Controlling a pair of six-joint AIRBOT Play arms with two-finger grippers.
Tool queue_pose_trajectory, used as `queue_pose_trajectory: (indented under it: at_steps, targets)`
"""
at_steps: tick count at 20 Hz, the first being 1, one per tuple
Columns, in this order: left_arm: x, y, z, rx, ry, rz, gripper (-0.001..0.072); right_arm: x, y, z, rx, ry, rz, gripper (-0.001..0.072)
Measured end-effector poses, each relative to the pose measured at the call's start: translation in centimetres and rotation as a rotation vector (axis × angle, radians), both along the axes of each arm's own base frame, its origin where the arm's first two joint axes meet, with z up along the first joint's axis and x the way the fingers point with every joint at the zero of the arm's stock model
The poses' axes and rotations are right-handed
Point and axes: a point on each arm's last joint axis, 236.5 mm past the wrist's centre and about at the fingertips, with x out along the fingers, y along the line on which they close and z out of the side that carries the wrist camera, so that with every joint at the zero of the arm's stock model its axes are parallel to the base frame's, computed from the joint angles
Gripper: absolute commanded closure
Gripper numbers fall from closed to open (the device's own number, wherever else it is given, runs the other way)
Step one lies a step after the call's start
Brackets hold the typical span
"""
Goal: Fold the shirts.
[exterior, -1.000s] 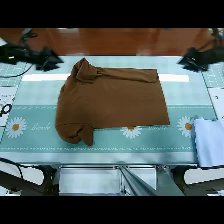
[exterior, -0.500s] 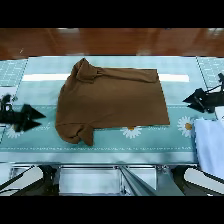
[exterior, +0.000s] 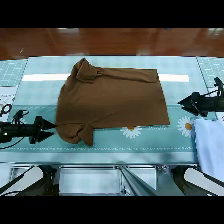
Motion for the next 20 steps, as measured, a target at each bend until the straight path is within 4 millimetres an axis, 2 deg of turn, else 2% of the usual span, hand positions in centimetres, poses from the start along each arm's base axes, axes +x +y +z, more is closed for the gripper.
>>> queue_pose_trajectory:
  at_steps: [4,5,6,7,10,12,17,20]
  targets:
    - [1.5,-1.9,-0.8,-0.015,-0.022,-0.012,0.0206,0.4,0.5,0.5,0.029,-0.02,-0.008,0.0306]
    - [2.0,-2.2,-1.0,-0.012,-0.029,-0.01,0.0329,0.4,0.6,0.7,0.037,-0.025,-0.006,0.0306]
    - [2.6,-2.0,-1.2,0.003,-0.039,-0.006,0.0659,0.5,0.7,0.9,0.041,-0.03,-0.004,0.0306]
    - [3.0,-1.6,-1.5,0.03,-0.048,-0.008,0.0692,0.5,0.8,1.1,0.041,-0.039,-0.003,0.0306]
    - [4.5,-1.5,-0.8,0.039,-0.094,-0.023,0.0692,-0.3,0.2,1.0,-0.01,-0.027,0.012,0.0306]
    - [5.0,-1.6,-0.3,0.036,-0.115,-0.038,0.0692,-2.4,-0.1,-0.6,-0.043,0.061,0.011,0.0306]
    - [5.5,-1.7,0.3,0.037,-0.147,-0.065,0.0692,-7.6,1.2,-5.0,-0.017,0.262,0.013,0.0306]
    - [5.6,-1.7,0.4,0.037,-0.152,-0.07,0.0692,-8.6,2.0,-6.7,0.029,0.315,0.014,0.0306]
